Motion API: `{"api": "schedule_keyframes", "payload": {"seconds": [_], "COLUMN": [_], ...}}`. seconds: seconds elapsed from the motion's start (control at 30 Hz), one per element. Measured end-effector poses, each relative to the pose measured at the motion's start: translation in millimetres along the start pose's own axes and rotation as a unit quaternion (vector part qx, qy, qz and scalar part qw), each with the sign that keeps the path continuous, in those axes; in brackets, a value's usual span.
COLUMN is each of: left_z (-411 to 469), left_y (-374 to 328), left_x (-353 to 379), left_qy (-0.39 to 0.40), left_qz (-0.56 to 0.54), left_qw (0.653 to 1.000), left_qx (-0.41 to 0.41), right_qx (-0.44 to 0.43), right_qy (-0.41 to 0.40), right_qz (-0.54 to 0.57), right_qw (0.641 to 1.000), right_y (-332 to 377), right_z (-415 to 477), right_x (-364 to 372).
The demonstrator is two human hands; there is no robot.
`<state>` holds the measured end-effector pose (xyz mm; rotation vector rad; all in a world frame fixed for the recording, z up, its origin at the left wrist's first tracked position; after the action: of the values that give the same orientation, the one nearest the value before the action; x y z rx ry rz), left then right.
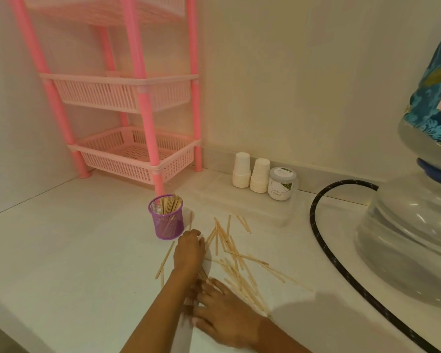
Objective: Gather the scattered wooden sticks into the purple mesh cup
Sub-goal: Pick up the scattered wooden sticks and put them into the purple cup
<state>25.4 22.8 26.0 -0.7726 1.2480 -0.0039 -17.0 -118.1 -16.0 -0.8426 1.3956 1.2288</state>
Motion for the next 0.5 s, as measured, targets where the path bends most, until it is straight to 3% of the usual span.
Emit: {"api": "schedule_keyframes", "payload": {"seconds": [0.27, 0.4, 0.5], "left_z": [-7.5, -14.3, -17.8], "left_y": [2.8, 8.3, 12.7], "left_x": [7.0, 17.0, 21.8], "left_qy": [-0.081, -0.032, 0.016], "left_qz": [0.089, 0.146, 0.164], "left_qw": [0.992, 0.983, 0.975], "left_qx": [-0.037, -0.106, -0.148], "right_qx": [0.097, 0.167, 0.282], "right_qy": [-0.012, -0.078, -0.135], "right_qz": [-0.019, -0.002, 0.026], "right_qw": [0.995, 0.983, 0.949], "right_y": [-55.0, -71.4, -78.2], "right_z": [-3.3, -5.0, -9.3], "right_x": [-18.5, -25.1, -26.9]}}
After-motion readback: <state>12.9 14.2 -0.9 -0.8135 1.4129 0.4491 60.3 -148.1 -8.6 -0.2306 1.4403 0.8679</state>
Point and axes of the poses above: each hand's wrist, its own z-axis towards the middle knuckle, its own x-axis out of the palm, y = z × x, the point moved 2 cm from there along z, towards the middle knuckle, and after that the axes turned 3 degrees about z, right-handed, at the moved point
